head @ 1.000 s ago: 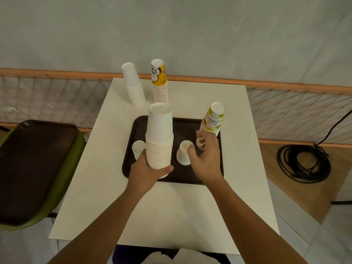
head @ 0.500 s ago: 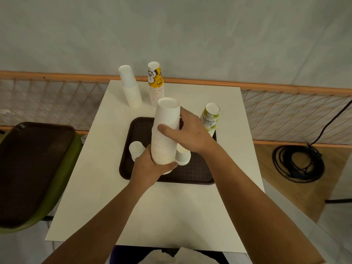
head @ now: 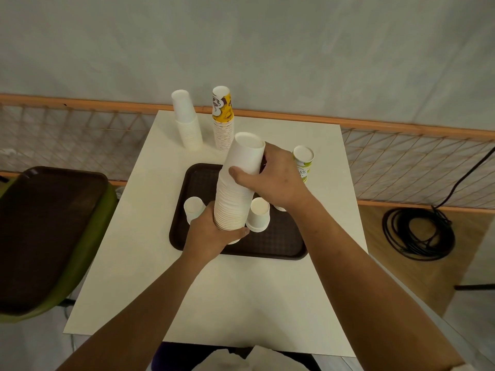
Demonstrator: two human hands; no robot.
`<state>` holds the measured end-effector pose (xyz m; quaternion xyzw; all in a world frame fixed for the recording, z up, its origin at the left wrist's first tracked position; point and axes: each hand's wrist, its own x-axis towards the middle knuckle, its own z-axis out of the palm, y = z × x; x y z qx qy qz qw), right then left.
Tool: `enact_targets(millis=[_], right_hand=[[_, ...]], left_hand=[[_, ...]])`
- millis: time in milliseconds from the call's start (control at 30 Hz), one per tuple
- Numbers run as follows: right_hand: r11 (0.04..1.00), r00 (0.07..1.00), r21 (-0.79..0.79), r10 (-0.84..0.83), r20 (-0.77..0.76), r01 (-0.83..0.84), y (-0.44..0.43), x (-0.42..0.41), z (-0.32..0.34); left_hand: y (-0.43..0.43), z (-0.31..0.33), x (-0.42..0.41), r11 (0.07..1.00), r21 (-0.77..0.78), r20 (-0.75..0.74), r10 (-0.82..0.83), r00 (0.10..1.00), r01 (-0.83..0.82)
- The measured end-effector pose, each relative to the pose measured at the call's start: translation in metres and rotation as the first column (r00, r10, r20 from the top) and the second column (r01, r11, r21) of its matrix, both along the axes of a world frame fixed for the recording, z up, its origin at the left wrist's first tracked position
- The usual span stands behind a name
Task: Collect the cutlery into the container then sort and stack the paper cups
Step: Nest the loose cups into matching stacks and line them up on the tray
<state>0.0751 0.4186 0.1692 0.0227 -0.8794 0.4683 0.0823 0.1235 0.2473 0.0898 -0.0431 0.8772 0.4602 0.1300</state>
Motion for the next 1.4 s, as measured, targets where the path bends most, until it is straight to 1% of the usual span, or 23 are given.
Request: enact_targets(millis=[200, 333, 400, 467, 500, 533, 600, 633, 667, 700, 800, 867, 933, 1000, 1133, 1200, 1300, 1400], right_hand=[[0.996, 0.994, -0.033, -0.085, -0.071, 0.083, 0.004, 0.000, 0.011], [0.984, 0.985, -0.113, -0.147, -0.091, 0.137, 0.010, 0.001, 0.014], [0.969, 0.977, -0.158, -0.204, -0.067, 0.192, 0.013, 0.002, 0.012], [0.929, 0.962, -0.266, -0.272, -0.023, 0.256, 0.015, 0.004, 0.011], [0.891, 0.952, -0.350, -0.307, 0.004, 0.289, 0.016, 0.005, 0.011], [0.832, 0.940, -0.455, -0.340, 0.036, 0.318, 0.018, 0.006, 0.011], [0.656, 0.914, -0.664, -0.390, 0.109, 0.359, 0.023, 0.007, 0.009], [0.571, 0.901, -0.730, -0.409, 0.143, 0.375, 0.027, 0.008, 0.005], [0.516, 0.885, -0.757, -0.432, 0.174, 0.401, 0.031, 0.010, -0.001], [0.491, 0.866, -0.755, -0.458, 0.200, 0.434, 0.034, 0.012, -0.007], [0.474, 0.818, -0.712, -0.518, 0.249, 0.518, 0.042, 0.022, -0.034], [0.529, 0.800, -0.633, -0.540, 0.262, 0.564, 0.042, 0.028, -0.056], [0.602, 0.774, -0.500, -0.568, 0.280, 0.623, 0.038, 0.033, -0.077], [0.665, 0.765, -0.379, -0.579, 0.281, 0.643, 0.030, 0.035, -0.094], [0.793, 0.822, -0.226, -0.520, 0.235, 0.566, 0.013, 0.033, -0.124], [0.853, 0.846, -0.112, -0.474, 0.246, 0.510, 0.007, 0.031, -0.142], [0.894, 0.852, 0.041, -0.438, 0.288, 0.446, 0.004, 0.030, -0.168], [0.907, 0.852, 0.124, -0.421, 0.311, 0.402, 0.003, 0.031, -0.183]], left_hand=[[-0.001, -0.003, -0.003, 1.000, 0.009, -0.018, -0.019, 1.000, 0.019], [-0.003, -0.009, -0.005, 0.999, 0.012, -0.024, -0.033, 0.999, 0.033], [-0.004, -0.013, -0.006, 0.999, 0.011, -0.033, -0.035, 0.999, 0.035], [-0.005, -0.016, -0.007, 0.999, 0.021, -0.042, -0.032, 0.999, 0.033], [-0.005, -0.018, -0.008, 0.999, 0.023, -0.047, -0.030, 0.998, 0.031], [-0.006, -0.020, -0.008, 0.999, 0.023, -0.053, -0.029, 0.998, 0.030], [-0.008, -0.023, -0.010, 0.999, 0.032, -0.055, -0.019, 0.998, 0.021], [-0.008, -0.025, -0.010, 0.999, 0.042, -0.052, -0.008, 0.999, 0.010], [-0.009, -0.026, -0.011, 0.999, 0.052, -0.054, 0.006, 0.999, -0.003], [-0.010, -0.026, -0.011, 0.998, 0.061, -0.062, 0.020, 0.998, -0.016], [-0.013, -0.029, -0.012, 0.996, 0.082, -0.073, 0.050, 0.996, -0.044], [-0.016, -0.033, -0.014, 0.996, 0.079, -0.067, 0.057, 0.996, -0.052], [-0.019, -0.036, -0.015, 0.996, 0.069, -0.055, 0.060, 0.997, -0.056], [-0.021, -0.039, -0.016, 0.997, 0.053, -0.047, 0.058, 0.997, -0.056], [-0.027, -0.040, -0.014, 0.997, 0.047, -0.058, 0.055, 0.997, -0.052], [-0.029, -0.041, -0.013, 0.998, 0.043, -0.060, 0.055, 0.997, -0.052], [-0.031, -0.041, -0.013, 0.998, 0.029, -0.049, 0.054, 0.997, -0.053], [-0.034, -0.041, -0.012, 0.999, 0.022, -0.035, 0.049, 0.998, -0.048]])
